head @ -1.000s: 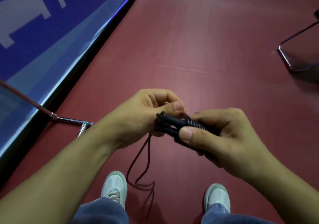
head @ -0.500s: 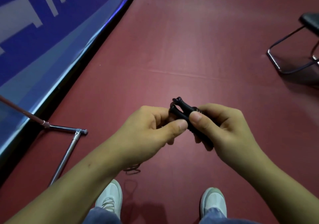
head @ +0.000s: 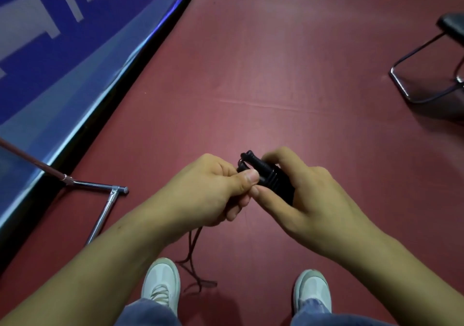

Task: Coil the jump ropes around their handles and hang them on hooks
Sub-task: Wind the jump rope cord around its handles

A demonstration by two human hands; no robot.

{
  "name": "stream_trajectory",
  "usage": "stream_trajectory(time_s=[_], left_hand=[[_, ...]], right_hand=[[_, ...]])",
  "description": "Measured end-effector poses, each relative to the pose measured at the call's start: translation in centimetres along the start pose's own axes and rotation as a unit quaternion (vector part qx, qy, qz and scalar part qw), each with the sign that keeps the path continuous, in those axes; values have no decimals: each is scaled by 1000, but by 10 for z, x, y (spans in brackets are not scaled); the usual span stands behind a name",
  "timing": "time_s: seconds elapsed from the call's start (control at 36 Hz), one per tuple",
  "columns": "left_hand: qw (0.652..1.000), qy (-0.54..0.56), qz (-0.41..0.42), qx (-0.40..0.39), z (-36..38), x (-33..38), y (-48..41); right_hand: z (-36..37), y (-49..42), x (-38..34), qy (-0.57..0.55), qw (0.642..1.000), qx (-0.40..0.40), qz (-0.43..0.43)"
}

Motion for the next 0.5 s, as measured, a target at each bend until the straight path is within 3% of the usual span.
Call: stream_trajectory(time_s=[0.11,0.19,0.28,0.36,0.5], left_hand=[[999,-28,-2,-19,-3,0,4],[989,-148,22,-21,-8,4,6],[928,-355,104,-36,-4,11,9],[870,-458,174,-49,2,14,13],[858,-465,211,-51,3,17,13]], right_hand=[[-2,-3,3,34,999,-2,13],[-2,-6,7,57,998,-7,33],[4,-8,8,96,993,-31,55],[12,-8,8,122,988,-43,89],[19,-6,7,143,981,-41,125]])
Point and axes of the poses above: each hand's wrist, its own y-axis away from the middle knuckle, its own z-axis out of the palm, x = y × z, the point moved 6 cm from there along -y, towards the middle knuckle, and after that the axes turned 12 degrees about z, right-handed, at the moved point
